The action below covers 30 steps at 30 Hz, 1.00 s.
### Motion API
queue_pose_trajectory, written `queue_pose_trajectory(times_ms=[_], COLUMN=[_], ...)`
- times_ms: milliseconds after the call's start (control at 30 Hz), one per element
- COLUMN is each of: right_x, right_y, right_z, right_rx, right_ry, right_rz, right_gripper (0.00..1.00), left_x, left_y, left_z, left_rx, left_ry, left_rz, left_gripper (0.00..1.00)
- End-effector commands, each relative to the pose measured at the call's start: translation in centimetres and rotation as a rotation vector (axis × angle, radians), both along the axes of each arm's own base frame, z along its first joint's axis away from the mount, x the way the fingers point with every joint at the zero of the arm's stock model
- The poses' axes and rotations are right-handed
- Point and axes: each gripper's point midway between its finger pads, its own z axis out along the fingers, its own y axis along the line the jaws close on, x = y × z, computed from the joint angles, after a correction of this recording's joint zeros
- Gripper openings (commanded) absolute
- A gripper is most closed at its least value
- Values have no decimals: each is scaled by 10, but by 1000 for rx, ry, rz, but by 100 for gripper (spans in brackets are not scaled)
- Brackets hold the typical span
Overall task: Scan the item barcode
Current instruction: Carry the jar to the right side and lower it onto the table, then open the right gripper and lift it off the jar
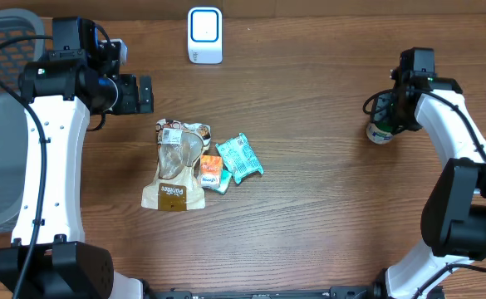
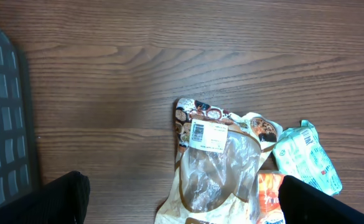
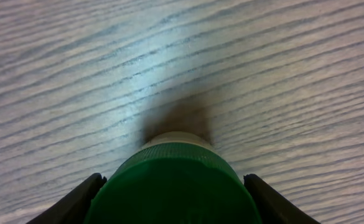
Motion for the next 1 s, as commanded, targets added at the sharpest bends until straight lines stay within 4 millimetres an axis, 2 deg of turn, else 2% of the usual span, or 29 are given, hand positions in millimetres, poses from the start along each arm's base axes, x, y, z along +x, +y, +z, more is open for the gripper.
queue_pose_trajectory(times_ms=[0, 233, 400, 500, 633, 700, 767, 867, 967], right_x=[-3, 0, 1, 1, 1, 2, 3, 8, 15], right_y=[-1, -1, -1, -1, 0, 0, 0, 0, 6], right_z=[1, 2, 2, 2, 2, 2, 3, 11, 33], right_rx=[-14, -16, -17, -15, -10, -6, -6, -7, 28], right_ry=[6, -8, -11, -11, -11, -16, -21, -36, -52], right_rz=[-5, -5, -5, -5, -3, -1, -1, -1, 11], right_gripper=[39, 53, 55, 70, 77, 85, 100, 100, 100], left_x=[4, 4, 4, 4, 4, 4, 4, 4, 4], left_y=[0, 0, 0, 0, 0, 0, 0, 0, 0], left_z=[4, 4, 4, 4, 4, 4, 4, 4, 4], left_rx=[-1, -1, -1, -1, -1, -1, -1, -1, -1], left_ry=[-17, -17, -17, -17, -17, -17, -17, -17, -17], left_rz=[-18, -18, -18, -18, -18, -18, -18, -18, -18], left_gripper=[100, 100, 100, 99, 99, 99, 100, 100, 100])
